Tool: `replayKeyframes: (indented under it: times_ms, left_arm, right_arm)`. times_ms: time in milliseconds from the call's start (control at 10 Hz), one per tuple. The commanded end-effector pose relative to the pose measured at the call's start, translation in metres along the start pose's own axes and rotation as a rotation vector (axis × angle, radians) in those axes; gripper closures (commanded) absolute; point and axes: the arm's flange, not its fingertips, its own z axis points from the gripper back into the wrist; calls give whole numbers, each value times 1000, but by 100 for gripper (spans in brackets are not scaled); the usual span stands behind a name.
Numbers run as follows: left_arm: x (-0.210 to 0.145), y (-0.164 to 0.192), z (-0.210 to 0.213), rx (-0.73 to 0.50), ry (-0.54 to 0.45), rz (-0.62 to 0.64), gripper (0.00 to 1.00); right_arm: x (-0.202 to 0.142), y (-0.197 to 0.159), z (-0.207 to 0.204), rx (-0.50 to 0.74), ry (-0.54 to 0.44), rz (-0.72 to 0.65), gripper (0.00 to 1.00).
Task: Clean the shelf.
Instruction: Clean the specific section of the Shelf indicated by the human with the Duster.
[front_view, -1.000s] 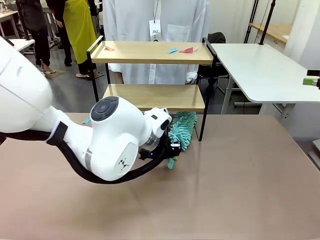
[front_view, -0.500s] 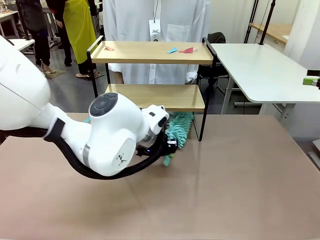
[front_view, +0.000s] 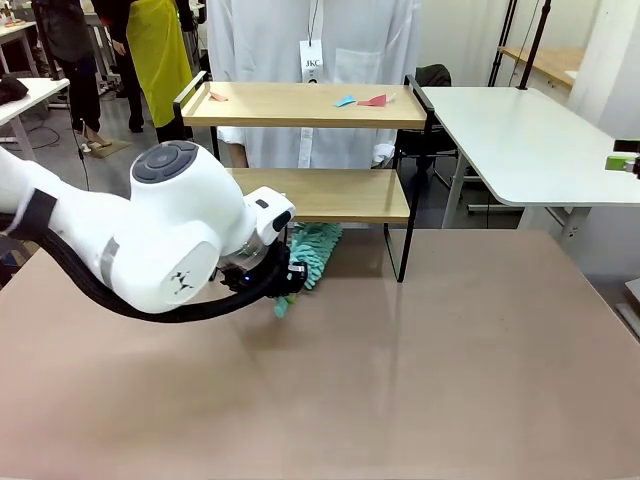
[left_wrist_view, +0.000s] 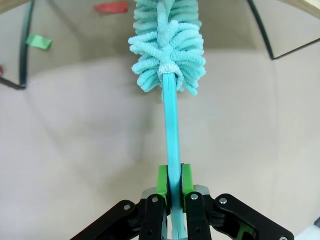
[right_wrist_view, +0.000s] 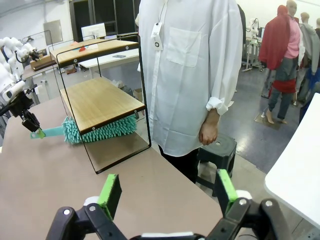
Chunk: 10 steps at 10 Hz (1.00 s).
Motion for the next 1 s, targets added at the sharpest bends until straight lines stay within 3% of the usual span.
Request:
replayKeyframes:
  times_ms: [0,500,900]
  left_arm:
    - [-11,0,18,82,-35,40,87]
    - [-29,51,35,216,-65,72,87]
    - [-46,77,69,465,-123,37,87]
  right_arm:
    - [4,1,-1,-1,0,5,0]
    - [4,1,-1,-1,0,5,0]
    - [4,1,-1,-1,0,5,0]
